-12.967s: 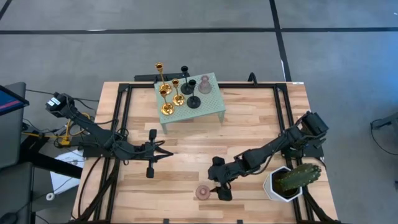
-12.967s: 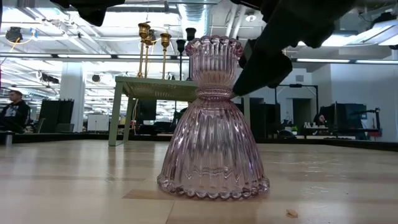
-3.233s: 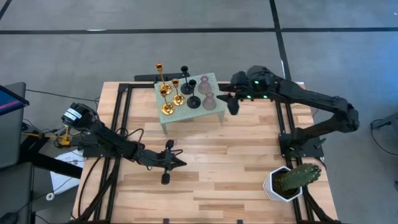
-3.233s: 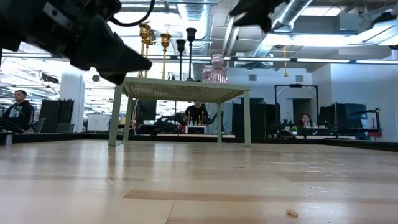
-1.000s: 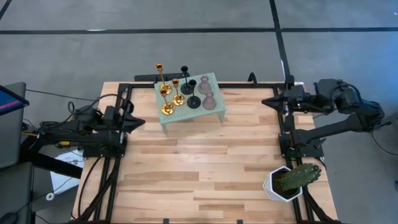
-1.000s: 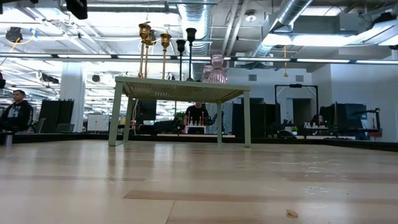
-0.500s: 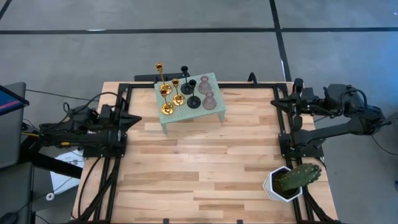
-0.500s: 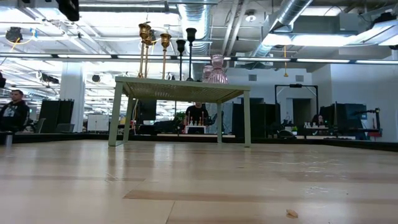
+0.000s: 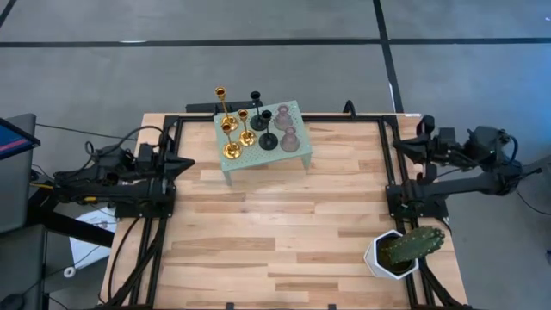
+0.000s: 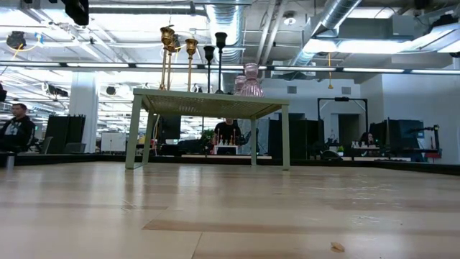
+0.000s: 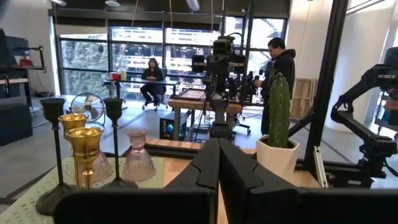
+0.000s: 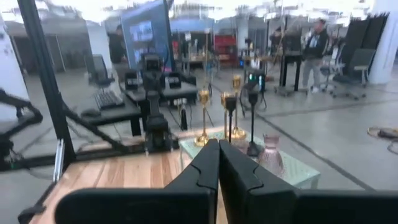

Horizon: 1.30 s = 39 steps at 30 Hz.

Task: Pick & Place candle stick holders
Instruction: Return to Home Position

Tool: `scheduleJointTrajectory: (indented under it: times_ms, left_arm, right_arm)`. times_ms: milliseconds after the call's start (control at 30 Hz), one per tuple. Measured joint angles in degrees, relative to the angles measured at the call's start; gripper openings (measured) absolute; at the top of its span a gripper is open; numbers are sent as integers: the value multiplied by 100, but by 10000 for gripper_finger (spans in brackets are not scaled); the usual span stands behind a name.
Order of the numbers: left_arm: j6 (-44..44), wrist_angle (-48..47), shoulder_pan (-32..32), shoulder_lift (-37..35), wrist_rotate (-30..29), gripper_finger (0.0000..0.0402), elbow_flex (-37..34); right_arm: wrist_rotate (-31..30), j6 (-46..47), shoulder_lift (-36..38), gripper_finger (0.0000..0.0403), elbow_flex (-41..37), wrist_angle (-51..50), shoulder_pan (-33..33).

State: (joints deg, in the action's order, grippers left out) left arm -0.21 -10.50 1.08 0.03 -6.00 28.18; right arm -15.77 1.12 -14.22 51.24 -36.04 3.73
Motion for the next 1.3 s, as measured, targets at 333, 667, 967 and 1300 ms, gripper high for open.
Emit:
scheduleJointTrajectory:
  times_ms: [333,667,967,1300]
  left_arm:
    - [0,-63,0,0,0,4,1]
    - [0,-68,2,0,0,4,1]
    - [0,-103,2,0,2,4,1]
    - [0,-109,2,0,4,4,1]
  right_arm:
    - [82,93,1401,0,-835,235,-2]
    - [111,14,1392,0,-942,337,-4]
    - [147,2,1390,0,-1199,475,0]
    - [256,218,1392,0,-1941,959,0]
